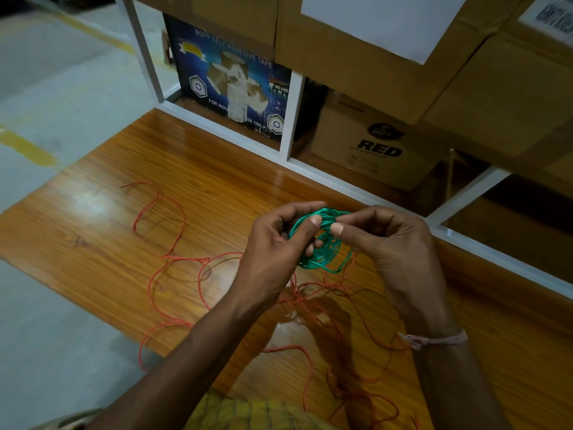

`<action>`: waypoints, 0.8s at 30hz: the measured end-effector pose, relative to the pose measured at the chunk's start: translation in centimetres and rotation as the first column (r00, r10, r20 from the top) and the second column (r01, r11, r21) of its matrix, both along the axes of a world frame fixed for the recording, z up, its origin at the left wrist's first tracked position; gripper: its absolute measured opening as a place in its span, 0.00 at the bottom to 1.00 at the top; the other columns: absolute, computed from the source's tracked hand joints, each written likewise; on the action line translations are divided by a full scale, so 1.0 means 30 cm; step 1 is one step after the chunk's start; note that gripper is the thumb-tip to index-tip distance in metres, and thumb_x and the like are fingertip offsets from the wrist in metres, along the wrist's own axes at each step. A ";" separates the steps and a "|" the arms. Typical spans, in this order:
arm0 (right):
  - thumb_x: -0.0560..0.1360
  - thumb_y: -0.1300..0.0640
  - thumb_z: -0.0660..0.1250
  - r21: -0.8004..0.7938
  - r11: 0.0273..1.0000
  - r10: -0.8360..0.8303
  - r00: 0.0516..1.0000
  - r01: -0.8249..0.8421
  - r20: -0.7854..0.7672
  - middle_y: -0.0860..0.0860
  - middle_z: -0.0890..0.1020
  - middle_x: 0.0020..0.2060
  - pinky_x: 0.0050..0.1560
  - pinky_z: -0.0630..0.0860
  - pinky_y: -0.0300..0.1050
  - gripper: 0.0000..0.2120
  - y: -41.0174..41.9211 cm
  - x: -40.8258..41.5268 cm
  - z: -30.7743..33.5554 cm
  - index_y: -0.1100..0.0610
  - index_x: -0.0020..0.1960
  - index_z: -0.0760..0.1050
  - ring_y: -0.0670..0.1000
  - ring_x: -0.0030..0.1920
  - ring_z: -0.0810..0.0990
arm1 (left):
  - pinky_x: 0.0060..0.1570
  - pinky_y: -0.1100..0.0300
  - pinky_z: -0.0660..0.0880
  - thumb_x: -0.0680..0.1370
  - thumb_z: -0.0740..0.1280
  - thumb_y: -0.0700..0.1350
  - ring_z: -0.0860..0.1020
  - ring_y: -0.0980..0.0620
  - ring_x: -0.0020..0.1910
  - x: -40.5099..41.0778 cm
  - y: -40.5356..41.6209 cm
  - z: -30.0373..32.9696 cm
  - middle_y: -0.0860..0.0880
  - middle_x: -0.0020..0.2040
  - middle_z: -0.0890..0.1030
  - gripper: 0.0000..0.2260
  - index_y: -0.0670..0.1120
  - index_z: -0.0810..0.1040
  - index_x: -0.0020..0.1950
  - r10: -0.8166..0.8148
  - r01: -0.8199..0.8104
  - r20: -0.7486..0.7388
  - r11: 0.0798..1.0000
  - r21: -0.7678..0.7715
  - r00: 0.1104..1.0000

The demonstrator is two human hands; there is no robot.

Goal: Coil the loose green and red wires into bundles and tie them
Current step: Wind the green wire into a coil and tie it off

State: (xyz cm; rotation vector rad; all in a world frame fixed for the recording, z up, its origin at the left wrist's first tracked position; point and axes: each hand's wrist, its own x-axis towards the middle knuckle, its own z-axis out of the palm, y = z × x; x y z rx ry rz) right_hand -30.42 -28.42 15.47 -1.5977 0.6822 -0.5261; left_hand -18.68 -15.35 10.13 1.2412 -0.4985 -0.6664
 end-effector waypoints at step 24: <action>0.72 0.67 0.78 0.041 0.999 -0.010 1.000 0.011 -0.012 0.53 0.89 0.39 0.38 0.77 0.32 0.04 -0.018 0.000 -0.027 0.63 0.45 0.85 0.42 0.38 0.85 | 0.42 0.63 0.78 0.85 0.69 0.42 0.81 0.57 0.39 0.003 -0.001 -0.004 0.46 0.49 0.88 0.09 0.48 0.85 0.63 -0.016 0.010 0.064 0.996 0.094 0.998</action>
